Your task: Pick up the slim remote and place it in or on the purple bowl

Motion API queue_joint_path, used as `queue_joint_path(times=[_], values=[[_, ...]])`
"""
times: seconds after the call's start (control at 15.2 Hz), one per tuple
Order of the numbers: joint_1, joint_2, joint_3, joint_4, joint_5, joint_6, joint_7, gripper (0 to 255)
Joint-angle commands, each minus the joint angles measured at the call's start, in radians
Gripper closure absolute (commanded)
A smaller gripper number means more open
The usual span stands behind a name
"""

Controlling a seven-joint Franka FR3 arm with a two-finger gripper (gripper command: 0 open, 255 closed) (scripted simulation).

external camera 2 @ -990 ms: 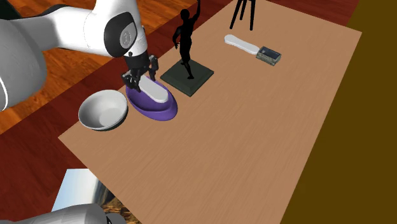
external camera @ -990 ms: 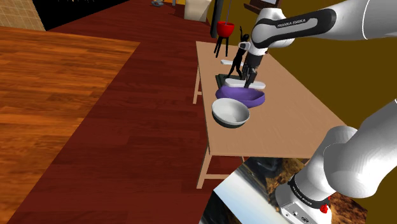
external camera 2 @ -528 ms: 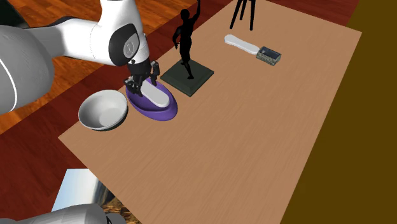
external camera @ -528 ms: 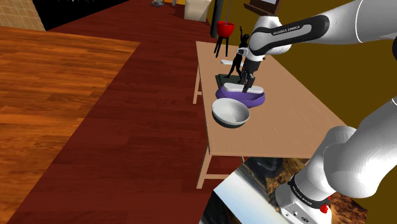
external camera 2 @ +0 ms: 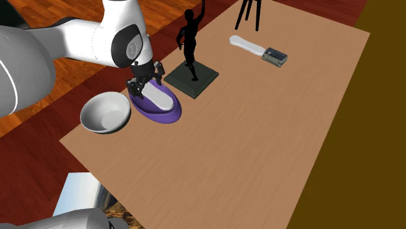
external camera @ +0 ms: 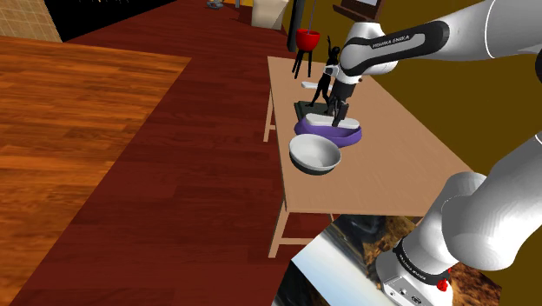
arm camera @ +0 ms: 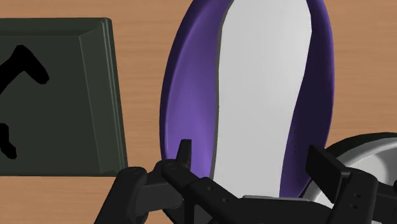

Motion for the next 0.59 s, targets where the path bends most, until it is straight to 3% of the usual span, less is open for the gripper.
queue_joint_path(times=[0.0, 0.33, 0.53], values=[[0.0, 0.0, 0.0, 0.0, 0.0, 0.0, 0.0, 0], [0.001, -0.04, 0.011, 0.093, -0.017, -0.128, 0.014, 0], [0.001, -0.04, 0.011, 0.093, -0.017, -0.128, 0.014, 0]])
